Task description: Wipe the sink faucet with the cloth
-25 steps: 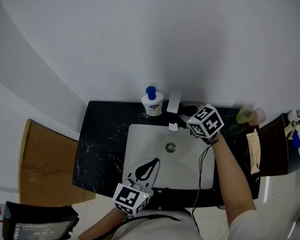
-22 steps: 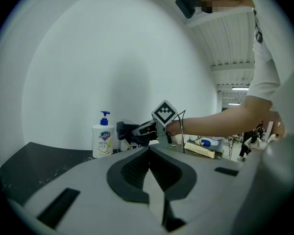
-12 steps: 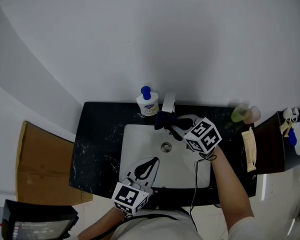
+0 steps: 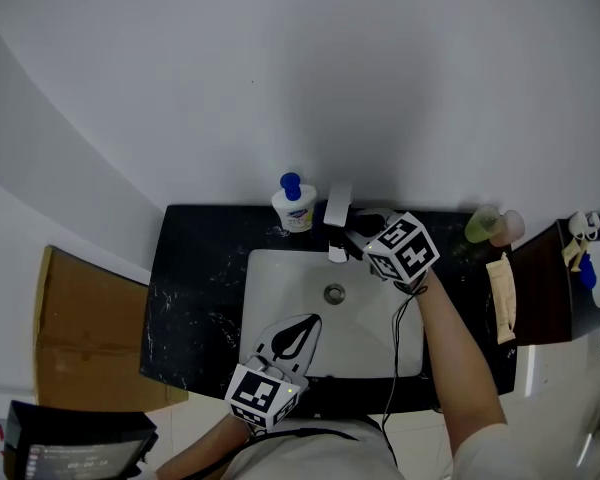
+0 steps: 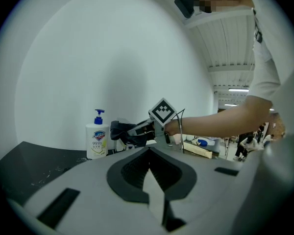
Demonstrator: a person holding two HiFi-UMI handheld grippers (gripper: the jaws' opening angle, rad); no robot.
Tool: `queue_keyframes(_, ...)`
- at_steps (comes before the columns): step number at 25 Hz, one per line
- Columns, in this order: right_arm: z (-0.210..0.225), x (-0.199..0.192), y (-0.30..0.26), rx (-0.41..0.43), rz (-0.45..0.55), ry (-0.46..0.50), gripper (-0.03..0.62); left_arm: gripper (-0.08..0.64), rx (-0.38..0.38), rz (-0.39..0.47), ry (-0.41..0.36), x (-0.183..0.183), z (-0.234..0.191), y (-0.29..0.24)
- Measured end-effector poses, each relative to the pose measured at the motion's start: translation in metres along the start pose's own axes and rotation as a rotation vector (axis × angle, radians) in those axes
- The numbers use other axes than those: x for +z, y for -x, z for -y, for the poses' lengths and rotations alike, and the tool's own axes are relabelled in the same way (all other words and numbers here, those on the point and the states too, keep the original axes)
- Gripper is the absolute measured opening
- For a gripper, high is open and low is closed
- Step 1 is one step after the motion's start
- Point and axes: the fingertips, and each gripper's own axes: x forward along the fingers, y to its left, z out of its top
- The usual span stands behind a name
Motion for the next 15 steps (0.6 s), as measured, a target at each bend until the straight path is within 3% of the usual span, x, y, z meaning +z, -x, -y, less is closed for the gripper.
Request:
queue_keyframes(7, 0.002, 0.003, -0.001, -0.047, 0.019, -0.012, 0.054, 0.002, 0.011, -0.001, 0.007, -0.002, -0.003, 0.004)
queue_keyframes(15, -0.055, -0.013, 0.02, 0.088, -0.025, 0.046, 0.054, 0.002, 0.001, 0.003, 0.007, -0.003, 0.003, 0.007)
